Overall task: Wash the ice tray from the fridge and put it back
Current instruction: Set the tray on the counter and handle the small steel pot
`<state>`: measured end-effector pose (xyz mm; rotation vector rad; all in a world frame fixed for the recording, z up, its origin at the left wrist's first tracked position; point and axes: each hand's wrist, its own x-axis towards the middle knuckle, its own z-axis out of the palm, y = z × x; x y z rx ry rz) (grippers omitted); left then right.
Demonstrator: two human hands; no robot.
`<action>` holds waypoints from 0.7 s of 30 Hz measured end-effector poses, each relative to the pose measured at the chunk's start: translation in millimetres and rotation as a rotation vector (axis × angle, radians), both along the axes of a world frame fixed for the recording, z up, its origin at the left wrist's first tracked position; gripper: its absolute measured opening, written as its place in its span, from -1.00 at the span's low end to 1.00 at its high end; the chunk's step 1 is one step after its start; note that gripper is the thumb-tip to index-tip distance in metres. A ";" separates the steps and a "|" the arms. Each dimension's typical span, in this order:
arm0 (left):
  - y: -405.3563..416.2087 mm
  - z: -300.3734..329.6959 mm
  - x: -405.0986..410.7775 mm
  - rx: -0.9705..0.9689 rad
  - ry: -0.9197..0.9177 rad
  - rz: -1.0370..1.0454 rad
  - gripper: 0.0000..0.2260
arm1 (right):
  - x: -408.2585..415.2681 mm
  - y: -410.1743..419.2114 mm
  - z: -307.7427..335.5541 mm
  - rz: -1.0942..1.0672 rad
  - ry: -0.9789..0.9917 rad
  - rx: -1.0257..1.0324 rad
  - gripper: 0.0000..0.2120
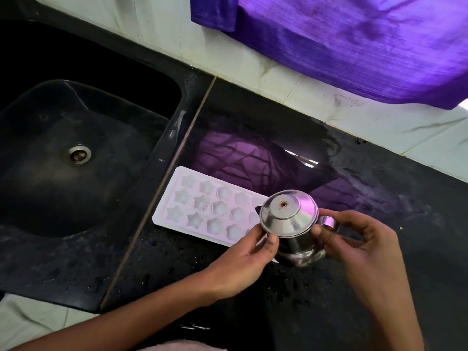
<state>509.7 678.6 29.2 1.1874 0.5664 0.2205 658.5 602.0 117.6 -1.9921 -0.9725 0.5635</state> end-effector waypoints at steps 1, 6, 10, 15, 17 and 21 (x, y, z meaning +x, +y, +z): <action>-0.7 -0.9 -0.2 -0.001 0.011 -0.008 -0.60 | -0.3 -0.3 0.2 -0.001 -0.014 -0.014 -0.83; -2.2 -3.0 0.2 0.008 0.035 -0.015 -0.63 | -1.8 -1.8 1.0 -0.016 -0.046 -0.039 -0.85; -2.4 -3.2 0.0 -0.004 0.036 -0.019 -0.59 | -2.1 -2.9 0.4 -0.016 -0.062 -0.056 -0.84; -3.7 -2.9 1.4 -0.012 0.033 -0.037 -0.50 | -0.3 -5.0 0.4 -0.014 -0.084 -0.065 -0.82; -4.1 -3.4 1.6 -0.012 0.032 -0.041 -0.50 | 0.1 -6.0 0.7 -0.015 -0.087 -0.063 -0.81; -4.2 -4.2 2.2 -0.001 0.029 -0.033 -0.51 | -0.8 -5.8 1.5 -0.019 -0.079 -0.057 -0.81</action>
